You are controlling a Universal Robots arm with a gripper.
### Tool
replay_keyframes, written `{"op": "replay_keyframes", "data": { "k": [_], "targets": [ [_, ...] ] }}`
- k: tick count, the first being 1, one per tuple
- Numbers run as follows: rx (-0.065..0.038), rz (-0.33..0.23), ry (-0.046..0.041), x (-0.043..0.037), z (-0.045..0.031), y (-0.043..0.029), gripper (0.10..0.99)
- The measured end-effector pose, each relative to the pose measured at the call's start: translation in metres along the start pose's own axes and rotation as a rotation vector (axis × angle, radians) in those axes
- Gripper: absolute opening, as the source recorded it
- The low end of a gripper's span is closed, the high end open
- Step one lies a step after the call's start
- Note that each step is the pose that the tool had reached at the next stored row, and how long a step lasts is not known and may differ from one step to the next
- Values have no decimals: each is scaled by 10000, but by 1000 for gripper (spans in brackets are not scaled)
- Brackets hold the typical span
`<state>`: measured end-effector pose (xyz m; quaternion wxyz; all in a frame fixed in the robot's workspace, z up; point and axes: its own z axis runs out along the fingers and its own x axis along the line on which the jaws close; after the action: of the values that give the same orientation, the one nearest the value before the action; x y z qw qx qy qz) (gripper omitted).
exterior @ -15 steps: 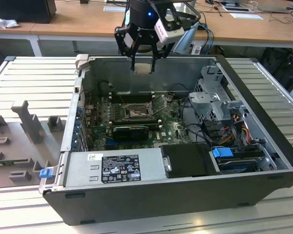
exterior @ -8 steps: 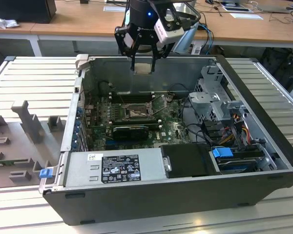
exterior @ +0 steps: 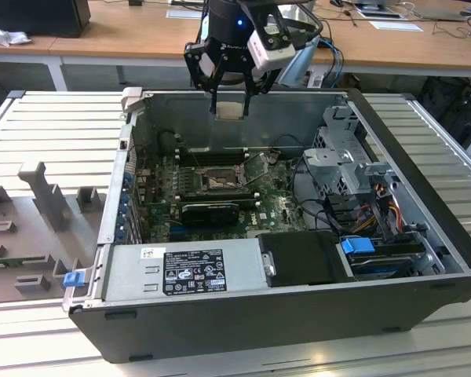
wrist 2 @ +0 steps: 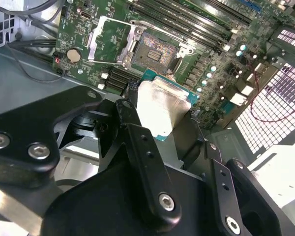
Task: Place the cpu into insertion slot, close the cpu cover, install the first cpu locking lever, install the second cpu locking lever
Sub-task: 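Place the cpu into insertion slot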
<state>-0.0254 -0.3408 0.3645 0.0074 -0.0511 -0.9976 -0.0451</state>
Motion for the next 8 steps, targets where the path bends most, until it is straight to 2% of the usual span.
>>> {"op": "replay_keyframes", "data": {
  "k": [8],
  "targets": [
    [0,55,-4,0,9,-1,529]
  ]
}}
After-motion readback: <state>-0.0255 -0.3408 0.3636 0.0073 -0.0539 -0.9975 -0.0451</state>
